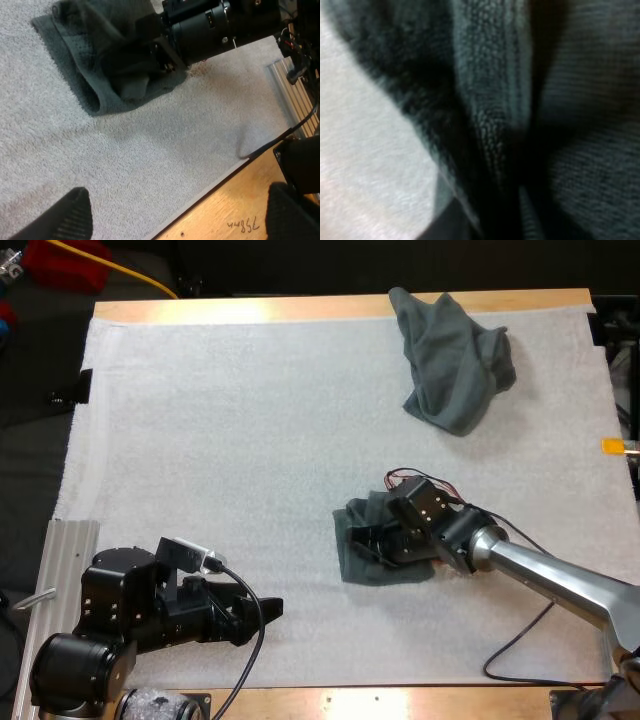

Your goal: Pick towel from pile, fold and stack

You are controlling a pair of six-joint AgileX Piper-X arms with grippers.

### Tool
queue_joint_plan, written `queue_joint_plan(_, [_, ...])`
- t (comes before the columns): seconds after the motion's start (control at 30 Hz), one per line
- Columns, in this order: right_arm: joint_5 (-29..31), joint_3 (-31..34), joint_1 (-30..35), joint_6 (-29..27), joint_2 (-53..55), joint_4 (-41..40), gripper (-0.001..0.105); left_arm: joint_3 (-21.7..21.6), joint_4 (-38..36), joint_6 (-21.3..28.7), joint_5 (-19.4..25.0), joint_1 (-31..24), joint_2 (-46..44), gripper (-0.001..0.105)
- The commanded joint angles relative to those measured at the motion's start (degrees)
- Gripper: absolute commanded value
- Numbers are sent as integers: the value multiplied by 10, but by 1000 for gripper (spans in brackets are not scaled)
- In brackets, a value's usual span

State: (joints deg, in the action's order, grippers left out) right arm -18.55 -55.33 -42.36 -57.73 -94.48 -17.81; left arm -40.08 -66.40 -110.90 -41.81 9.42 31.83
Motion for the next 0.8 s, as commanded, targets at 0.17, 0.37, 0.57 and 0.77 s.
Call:
queue_joint_plan(0.17, [-81,-4,0,2,0,66,65,-3,-1,-2,0,4,-2,69])
queue_joint_plan(0.37, [-108,-4,-2,28,0,71,65,-3,-1,-1,0,4,-2,69])
queue_joint_plan(0.57, [-108,-4,-14,27,0,64,65,-3,-1,-1,0,4,-2,69])
queue_joint_plan(0.77, [-94,-4,-15,25,9,49,65,-3,-1,-1,0,4,-2,69])
